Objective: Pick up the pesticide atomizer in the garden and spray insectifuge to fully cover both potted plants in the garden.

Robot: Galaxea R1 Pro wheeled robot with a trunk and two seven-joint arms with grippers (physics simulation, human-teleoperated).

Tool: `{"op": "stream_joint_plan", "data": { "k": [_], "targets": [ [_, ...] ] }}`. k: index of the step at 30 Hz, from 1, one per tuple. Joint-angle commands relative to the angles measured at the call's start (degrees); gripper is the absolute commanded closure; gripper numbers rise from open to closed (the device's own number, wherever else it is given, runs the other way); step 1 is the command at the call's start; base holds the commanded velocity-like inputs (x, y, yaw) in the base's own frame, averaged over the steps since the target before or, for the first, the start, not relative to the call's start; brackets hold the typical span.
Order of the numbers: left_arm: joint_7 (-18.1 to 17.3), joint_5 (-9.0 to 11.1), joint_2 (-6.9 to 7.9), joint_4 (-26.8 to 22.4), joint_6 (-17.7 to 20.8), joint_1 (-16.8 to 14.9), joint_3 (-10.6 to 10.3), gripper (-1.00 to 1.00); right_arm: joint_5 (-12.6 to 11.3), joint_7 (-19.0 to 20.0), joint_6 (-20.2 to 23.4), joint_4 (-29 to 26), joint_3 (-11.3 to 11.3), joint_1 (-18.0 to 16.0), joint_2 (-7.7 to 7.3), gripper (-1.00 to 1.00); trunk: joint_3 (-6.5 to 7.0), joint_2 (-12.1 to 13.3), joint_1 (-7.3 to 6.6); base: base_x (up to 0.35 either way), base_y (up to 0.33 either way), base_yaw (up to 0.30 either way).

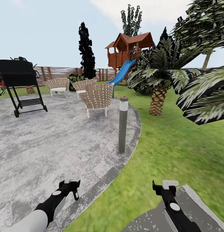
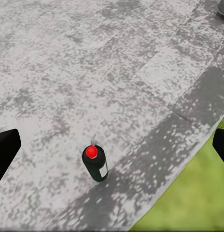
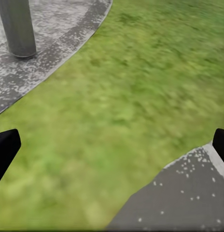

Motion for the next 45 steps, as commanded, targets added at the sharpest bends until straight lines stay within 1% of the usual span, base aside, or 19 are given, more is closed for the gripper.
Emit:
{"op": "stream_joint_plan", "data": {
  "k": [1, 3, 12, 45],
  "targets": [
    [-0.1, 0.0, 0.02, 0.1, -0.2, 0.0, 0.0, -1.00, 0.0, -0.2, -0.2, 0.0, 0.0, 0.0, 0.00, -1.00, -0.33, -0.4, 0.21, 0.000, 0.000, 0.000],
    [-0.1, 0.0, -0.01, 0.1, -0.2, 0.0, -0.1, -1.00, 0.0, -0.2, -0.2, 0.0, 0.0, 0.0, 0.00, -1.00, -0.87, -1.2, 0.65, 0.000, 0.000, 0.000],
    [-0.1, -0.2, -0.06, 0.1, -0.2, 0.0, -0.2, -1.00, 0.0, -0.2, -0.2, 0.0, 0.0, 0.0, 0.01, -1.00, -3.69, -1.4, 0.88, 0.000, 0.000, 0.000],
    [-0.1, 0.0, 0.14, 0.2, -0.2, 0.0, 0.0, -1.00, 0.0, -0.2, -0.2, 0.0, 0.0, 0.0, 0.00, -1.00, -13.91, -1.8, 1.73, 0.000, 0.000, 0.000]
  ]
}}
